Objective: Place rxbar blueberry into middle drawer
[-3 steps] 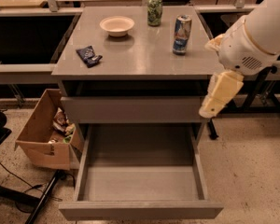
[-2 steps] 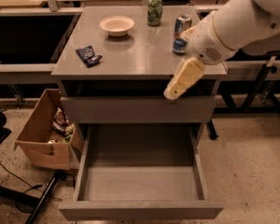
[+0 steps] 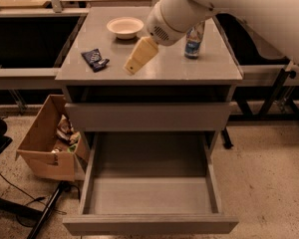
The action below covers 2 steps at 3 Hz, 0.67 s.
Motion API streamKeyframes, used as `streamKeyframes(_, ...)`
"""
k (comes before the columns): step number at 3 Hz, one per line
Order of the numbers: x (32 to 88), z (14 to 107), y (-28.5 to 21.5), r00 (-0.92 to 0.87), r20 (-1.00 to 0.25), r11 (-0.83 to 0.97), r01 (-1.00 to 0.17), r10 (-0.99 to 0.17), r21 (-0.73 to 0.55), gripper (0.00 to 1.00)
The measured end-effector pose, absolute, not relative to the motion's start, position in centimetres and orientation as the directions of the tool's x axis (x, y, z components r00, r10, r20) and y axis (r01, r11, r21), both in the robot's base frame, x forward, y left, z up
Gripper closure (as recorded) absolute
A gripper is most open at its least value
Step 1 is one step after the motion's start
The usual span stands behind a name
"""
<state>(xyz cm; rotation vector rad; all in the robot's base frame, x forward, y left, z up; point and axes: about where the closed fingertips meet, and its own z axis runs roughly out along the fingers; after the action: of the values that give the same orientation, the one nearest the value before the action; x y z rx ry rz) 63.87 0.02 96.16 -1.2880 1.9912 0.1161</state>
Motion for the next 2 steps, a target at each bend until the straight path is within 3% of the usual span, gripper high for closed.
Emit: streamKeyframes(2,65.5,95.5,2.2,-0.273,-0.668,0.561,-0.786,-0.692,-0.260,0.00)
